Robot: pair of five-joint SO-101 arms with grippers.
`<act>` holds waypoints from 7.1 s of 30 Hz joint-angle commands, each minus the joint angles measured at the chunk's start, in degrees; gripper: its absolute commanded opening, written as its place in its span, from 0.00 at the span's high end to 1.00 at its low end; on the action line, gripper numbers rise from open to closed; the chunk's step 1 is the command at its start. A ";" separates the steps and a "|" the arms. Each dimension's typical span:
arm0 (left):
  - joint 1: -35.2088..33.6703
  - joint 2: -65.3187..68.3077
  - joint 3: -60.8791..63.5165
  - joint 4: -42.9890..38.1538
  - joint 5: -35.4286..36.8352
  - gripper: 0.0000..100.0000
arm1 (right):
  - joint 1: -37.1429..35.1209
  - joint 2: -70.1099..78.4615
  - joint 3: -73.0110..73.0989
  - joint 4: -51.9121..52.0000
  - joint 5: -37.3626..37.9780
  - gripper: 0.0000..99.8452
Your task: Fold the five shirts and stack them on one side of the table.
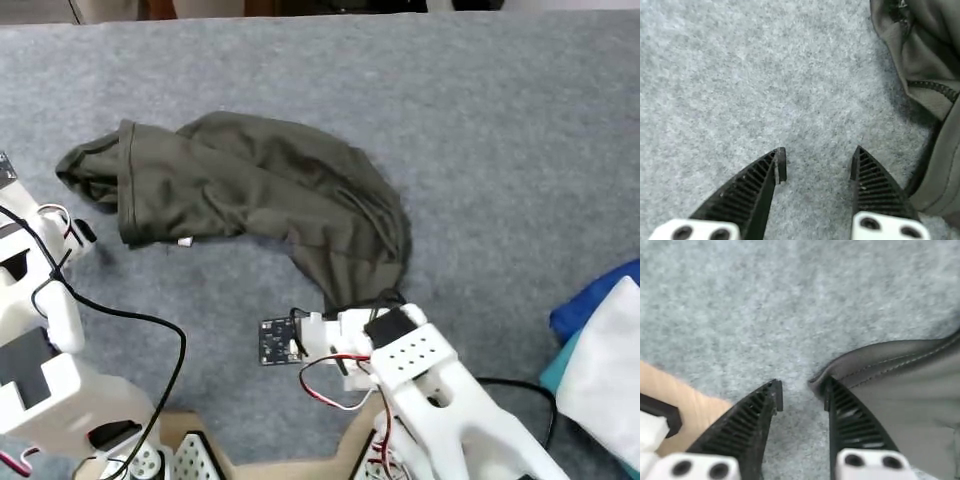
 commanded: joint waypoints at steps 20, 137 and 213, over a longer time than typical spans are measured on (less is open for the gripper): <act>0.70 -0.48 -2.20 0.44 -0.44 0.78 | 2.07 0.57 0.40 -6.07 6.07 0.99; 17.76 2.42 -122.20 64.44 9.93 0.98 | 38.29 12.62 -109.05 -1.05 -25.76 1.00; -14.24 -8.22 -7.47 -18.02 -4.13 0.98 | -17.01 85.58 -135.69 30.33 -30.42 0.93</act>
